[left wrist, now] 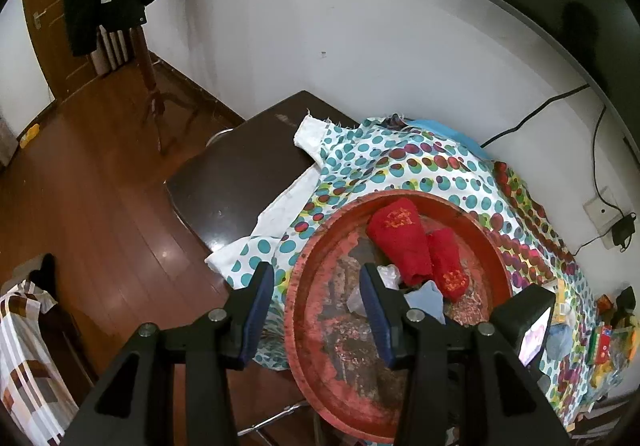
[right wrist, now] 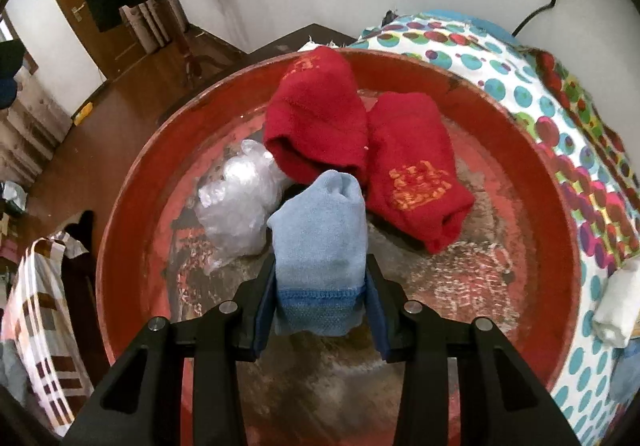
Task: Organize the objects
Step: 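Carry the light blue sock into the red tray and open the right tool, then move both tools back toward the remaining items on the bed, then grasp the white sock with the left tool while the right tool grasps another light blue sock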
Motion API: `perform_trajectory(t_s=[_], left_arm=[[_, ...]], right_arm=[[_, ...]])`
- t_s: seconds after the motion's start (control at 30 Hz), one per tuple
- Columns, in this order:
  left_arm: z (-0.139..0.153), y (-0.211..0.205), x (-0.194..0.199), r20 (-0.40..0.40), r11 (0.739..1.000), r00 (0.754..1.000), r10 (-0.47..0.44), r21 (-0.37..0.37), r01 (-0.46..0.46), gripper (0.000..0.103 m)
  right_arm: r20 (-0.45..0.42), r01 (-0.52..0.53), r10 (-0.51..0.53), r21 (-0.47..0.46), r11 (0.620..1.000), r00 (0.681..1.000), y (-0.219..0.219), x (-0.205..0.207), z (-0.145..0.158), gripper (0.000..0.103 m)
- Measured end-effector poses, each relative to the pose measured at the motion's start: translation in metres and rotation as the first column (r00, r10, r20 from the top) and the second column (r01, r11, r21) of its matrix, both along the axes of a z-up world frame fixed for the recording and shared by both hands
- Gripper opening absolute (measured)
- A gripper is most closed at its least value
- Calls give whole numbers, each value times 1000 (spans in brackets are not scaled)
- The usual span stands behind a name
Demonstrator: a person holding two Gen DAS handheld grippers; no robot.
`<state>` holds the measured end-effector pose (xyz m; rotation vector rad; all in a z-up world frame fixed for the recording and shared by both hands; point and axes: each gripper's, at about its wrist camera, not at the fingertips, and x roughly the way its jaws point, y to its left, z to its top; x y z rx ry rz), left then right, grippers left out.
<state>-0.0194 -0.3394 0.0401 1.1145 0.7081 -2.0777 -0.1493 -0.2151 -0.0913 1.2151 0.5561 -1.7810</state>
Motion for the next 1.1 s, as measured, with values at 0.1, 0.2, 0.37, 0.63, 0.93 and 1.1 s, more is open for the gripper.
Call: perform_trajectory(t_s=[0.1, 0.2, 0.37, 0.63, 0.93, 1.1], left_arm=[[-2, -1, -2, 5, 1000, 1000, 2, 3, -2, 45], [-3, 0, -4, 11, 1000, 1000, -2, 4, 1, 45], [-6, 8, -12, 26, 1000, 999, -26, 5, 26, 45], [-14, 49, -47, 70, 988, 986, -152, -7, 153, 46], [-45, 137, -104, 120, 912, 906, -407, -7, 411, 46], [-73, 192, -147, 167, 845, 832, -530, 25, 534, 46]], right_arm=[[-4, -13, 13, 10, 1000, 1000, -2, 1, -4, 48], [-26, -30, 29, -4, 1000, 999, 5, 6, 3, 62], [-68, 5, -9, -55, 998, 998, 50, 5, 30, 63], [-111, 252, -259, -75, 965, 960, 179, -54, 51, 64], [-245, 444, -433, -12, 896, 867, 305, -124, 47, 64], [-256, 427, -412, 6, 904, 875, 317, -141, 32, 72]])
